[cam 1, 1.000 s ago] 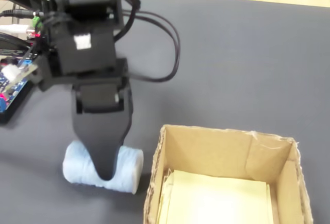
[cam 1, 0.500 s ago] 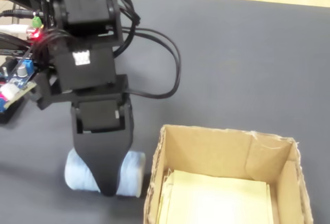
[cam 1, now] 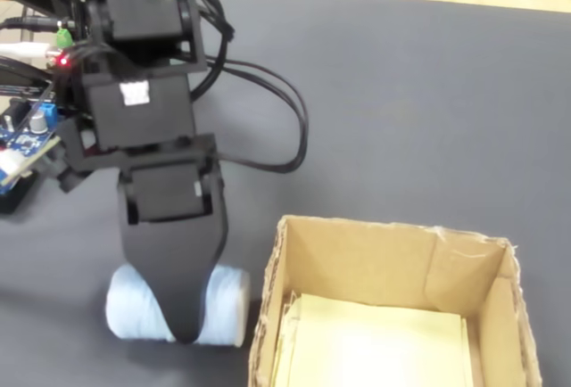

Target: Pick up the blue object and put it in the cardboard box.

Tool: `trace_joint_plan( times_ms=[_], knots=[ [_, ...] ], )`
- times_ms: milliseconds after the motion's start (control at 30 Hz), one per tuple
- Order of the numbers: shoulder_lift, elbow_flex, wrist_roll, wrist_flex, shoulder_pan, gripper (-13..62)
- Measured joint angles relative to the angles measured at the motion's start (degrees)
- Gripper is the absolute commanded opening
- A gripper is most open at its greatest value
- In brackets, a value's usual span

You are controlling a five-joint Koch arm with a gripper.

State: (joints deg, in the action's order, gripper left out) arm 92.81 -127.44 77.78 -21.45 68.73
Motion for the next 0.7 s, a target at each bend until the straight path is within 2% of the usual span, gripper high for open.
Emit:
trace_joint_plan(
  times_ms=[700],
  knots=[
    [13.6, -5.2, 3.9, 14.6, -1.6, 21.4]
  ],
)
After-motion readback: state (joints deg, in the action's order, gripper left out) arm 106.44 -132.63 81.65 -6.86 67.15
